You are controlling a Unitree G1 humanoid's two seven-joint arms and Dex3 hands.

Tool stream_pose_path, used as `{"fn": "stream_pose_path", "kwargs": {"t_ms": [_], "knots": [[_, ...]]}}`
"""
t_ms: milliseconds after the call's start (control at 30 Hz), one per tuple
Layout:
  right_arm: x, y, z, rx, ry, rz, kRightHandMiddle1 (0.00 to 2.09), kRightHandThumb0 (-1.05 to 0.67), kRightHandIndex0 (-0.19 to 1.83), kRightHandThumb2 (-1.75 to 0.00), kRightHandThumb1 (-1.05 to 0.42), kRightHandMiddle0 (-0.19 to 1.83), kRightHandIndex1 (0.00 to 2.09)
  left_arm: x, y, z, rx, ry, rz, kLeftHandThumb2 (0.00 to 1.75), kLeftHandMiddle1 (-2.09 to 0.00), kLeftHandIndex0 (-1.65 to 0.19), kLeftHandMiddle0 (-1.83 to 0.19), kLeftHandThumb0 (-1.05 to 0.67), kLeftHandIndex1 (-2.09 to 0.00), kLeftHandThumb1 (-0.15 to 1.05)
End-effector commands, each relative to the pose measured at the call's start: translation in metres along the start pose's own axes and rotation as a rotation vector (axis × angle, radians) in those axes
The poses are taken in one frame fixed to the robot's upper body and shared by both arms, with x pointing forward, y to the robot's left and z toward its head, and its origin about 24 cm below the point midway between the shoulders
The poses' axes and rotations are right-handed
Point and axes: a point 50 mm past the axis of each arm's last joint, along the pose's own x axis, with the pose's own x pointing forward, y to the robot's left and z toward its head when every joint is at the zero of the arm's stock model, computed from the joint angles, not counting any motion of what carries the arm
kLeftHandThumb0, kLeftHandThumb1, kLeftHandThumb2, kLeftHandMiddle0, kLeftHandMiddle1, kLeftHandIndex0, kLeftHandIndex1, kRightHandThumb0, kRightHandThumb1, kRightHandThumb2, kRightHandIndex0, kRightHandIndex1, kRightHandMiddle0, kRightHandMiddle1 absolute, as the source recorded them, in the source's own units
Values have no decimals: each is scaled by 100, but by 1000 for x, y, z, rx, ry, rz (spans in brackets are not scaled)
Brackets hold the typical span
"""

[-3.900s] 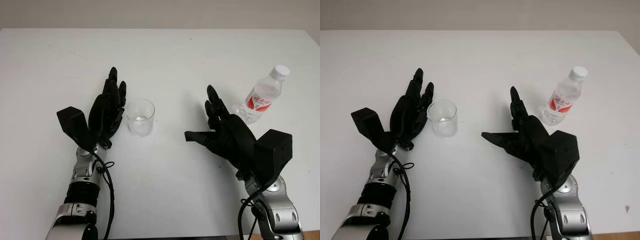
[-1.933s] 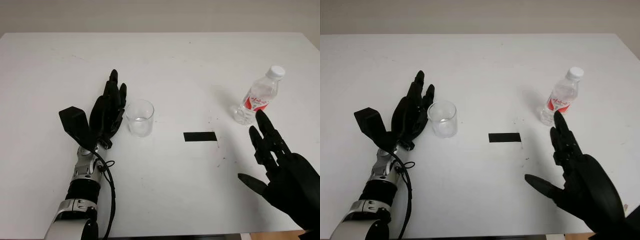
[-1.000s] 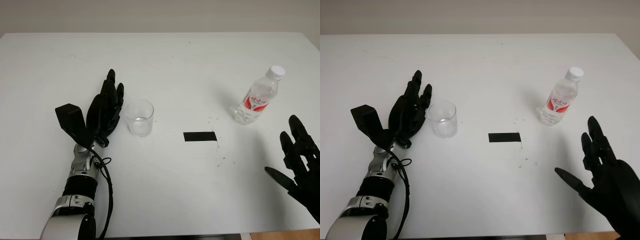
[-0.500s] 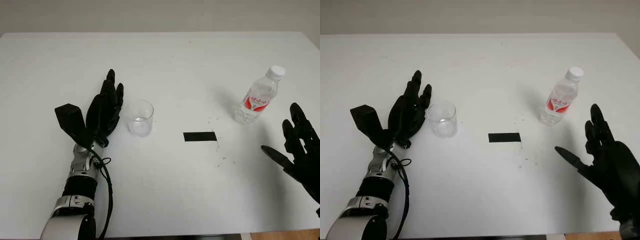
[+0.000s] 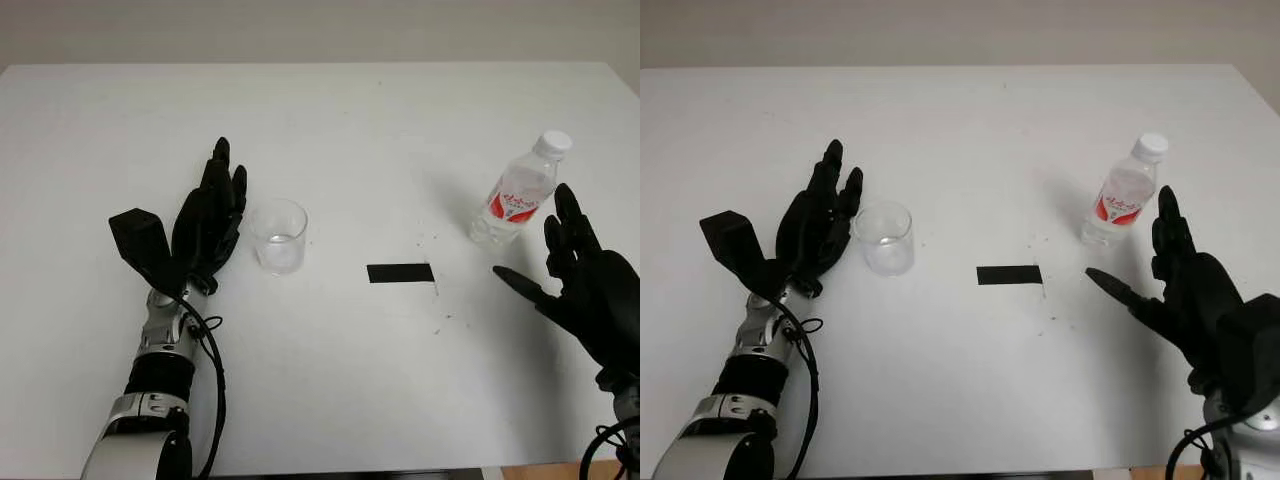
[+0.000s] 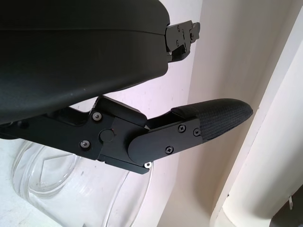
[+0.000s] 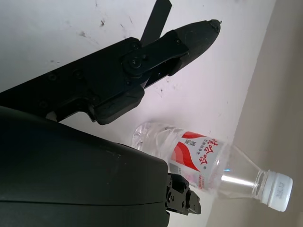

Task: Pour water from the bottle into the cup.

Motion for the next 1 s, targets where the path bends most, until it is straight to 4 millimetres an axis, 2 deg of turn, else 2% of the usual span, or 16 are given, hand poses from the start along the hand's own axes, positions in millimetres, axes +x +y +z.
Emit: {"fn": "stream_pose_path", "kwargs": {"t_ms": [0,500,767,967], "knots": [[5,1,-1,17,-20,-29,0,-89,-19,-6,-88,-19,0,-4,3,-3,-2,11,11,72,-6,19,17,-85,0,105],[23,-1,-8,65,-19,-159,0,-89,-19,-6,-90,-19,0,-6,7,-3,11,16,21,72,-6,18,17,-85,-1,105],[44,-6,-7,26,-9,-168,0,-93,-19,-6,-92,-19,0,-5,4,-3,4,18,20,71,-5,19,17,-86,-1,105],[62,-9,-3,-10,-3,-133,0,-84,-19,-6,-93,-19,0,-6,3,-4,6,15,20,70,-6,19,16,-85,-2,105]]}}
